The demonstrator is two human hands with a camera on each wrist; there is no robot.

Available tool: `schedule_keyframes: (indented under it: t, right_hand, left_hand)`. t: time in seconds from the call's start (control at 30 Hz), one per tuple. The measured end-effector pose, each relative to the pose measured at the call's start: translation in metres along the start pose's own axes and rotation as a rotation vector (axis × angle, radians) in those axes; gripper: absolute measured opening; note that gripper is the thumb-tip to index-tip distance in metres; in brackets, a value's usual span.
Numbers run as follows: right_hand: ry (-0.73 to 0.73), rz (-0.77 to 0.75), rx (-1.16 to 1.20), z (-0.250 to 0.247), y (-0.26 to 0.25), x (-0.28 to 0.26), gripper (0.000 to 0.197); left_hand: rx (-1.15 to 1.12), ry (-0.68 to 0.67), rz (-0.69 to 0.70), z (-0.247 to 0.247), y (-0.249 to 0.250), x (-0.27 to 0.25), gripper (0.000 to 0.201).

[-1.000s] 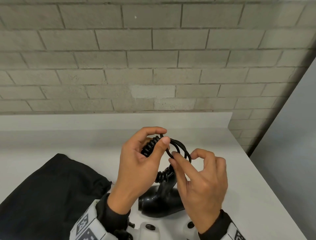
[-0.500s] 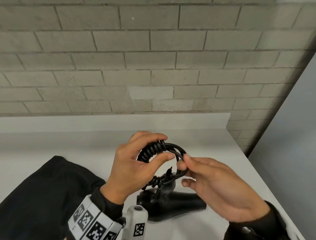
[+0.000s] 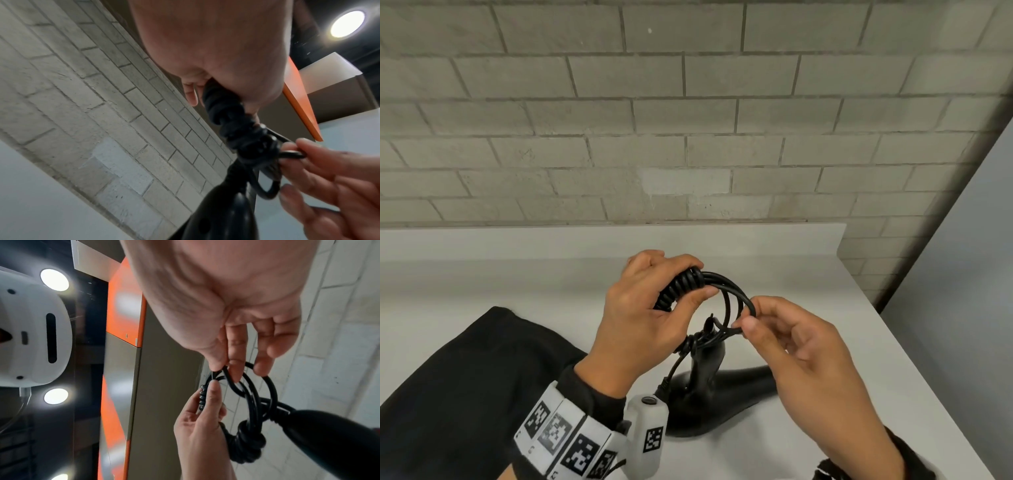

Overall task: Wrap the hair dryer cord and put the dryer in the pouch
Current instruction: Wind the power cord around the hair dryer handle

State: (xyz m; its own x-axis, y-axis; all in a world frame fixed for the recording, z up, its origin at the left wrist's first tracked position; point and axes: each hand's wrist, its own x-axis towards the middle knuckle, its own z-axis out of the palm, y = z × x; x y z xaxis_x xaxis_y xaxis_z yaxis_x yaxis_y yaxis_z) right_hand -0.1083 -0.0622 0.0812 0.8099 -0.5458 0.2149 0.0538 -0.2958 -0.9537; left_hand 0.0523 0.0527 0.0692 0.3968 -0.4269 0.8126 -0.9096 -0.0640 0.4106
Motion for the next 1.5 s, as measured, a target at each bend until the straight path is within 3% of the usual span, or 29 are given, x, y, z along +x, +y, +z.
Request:
schedule_keyframes:
  t: [0.1, 0.23, 0.3, 0.37, 0.47, 0.53, 0.6, 0.67, 0.77, 0.83, 0.97, 1.1, 1.17, 1.3, 1.4, 1.5]
  right_hand:
    - [-0.107, 0.148, 0.253, -0.010, 0.000, 0.005, 0.014]
    - [-0.320, 0.482, 0.981, -0.022, 0.003, 0.013, 0.015]
    - [-0.347, 0.471, 1.105, -0.021, 0.005, 0.013, 0.021]
    - [-0.327, 0.323, 1.015, -0.016, 0.006, 0.007, 0.029]
    - [-0.248, 0.027, 0.598, -0.007, 0.010, -0.006, 0.020]
    - [-0.192, -0.061, 0.382, -0.001, 0.020, -0.012, 0.023]
    - [-0.138, -0.090, 0.323, 0.004, 0.026, -0.016, 0.023]
    - [-0.099, -0.069, 0.441, 0.007, 0.027, -0.016, 0.015]
    - [-0.076, 0.056, 0.716, -0.002, 0.028, -0.012, 0.050]
    - [-0.049, 0.114, 0.852, -0.010, 0.028, -0.010, 0.058]
    - [-0.069, 0.206, 0.959, -0.019, 0.025, -0.006, 0.057]
    - [-0.107, 0.339, 1.142, -0.037, 0.018, 0.001, 0.042]
    - [-0.143, 0.379, 1.243, -0.044, 0.014, 0.002, 0.046]
    - [-0.077, 0.420, 0.993, -0.044, 0.005, 0.002, 0.054]
    - [-0.075, 0.467, 0.837, -0.053, -0.001, 0.006, 0.037]
    - [-0.185, 0.460, 0.651, -0.069, -0.012, 0.010, 0.043]
  left_hand:
    - [-0.014, -0.021, 0.017, -0.002, -0.005, -0.002, 0.028]
    - [-0.060, -0.047, 0.022, -0.002, -0.005, -0.006, 0.029]
    - [-0.072, -0.050, 0.026, 0.000, -0.002, -0.007, 0.028]
    - [-0.070, -0.047, 0.007, 0.002, -0.001, -0.005, 0.026]
    - [-0.055, -0.028, -0.053, 0.000, -0.003, -0.003, 0.027]
    - [-0.048, -0.035, -0.055, 0.000, -0.004, -0.003, 0.027]
    - [-0.039, -0.050, -0.037, 0.000, -0.003, -0.002, 0.026]
    - [-0.035, -0.054, -0.036, 0.000, -0.005, -0.002, 0.026]
    - [-0.064, -0.050, -0.056, -0.003, -0.009, -0.002, 0.025]
    - [-0.085, -0.056, -0.059, -0.006, -0.012, -0.002, 0.025]
    - [-0.134, -0.090, -0.081, -0.005, -0.011, -0.004, 0.023]
    - [-0.134, -0.104, -0.067, -0.002, -0.007, -0.007, 0.022]
    - [-0.123, -0.108, -0.058, -0.003, -0.007, -0.005, 0.022]
    - [-0.127, -0.132, -0.071, -0.007, -0.009, -0.003, 0.021]
    - [-0.165, -0.170, -0.091, -0.010, -0.009, -0.004, 0.020]
    - [-0.192, -0.201, -0.112, -0.014, -0.010, -0.002, 0.021]
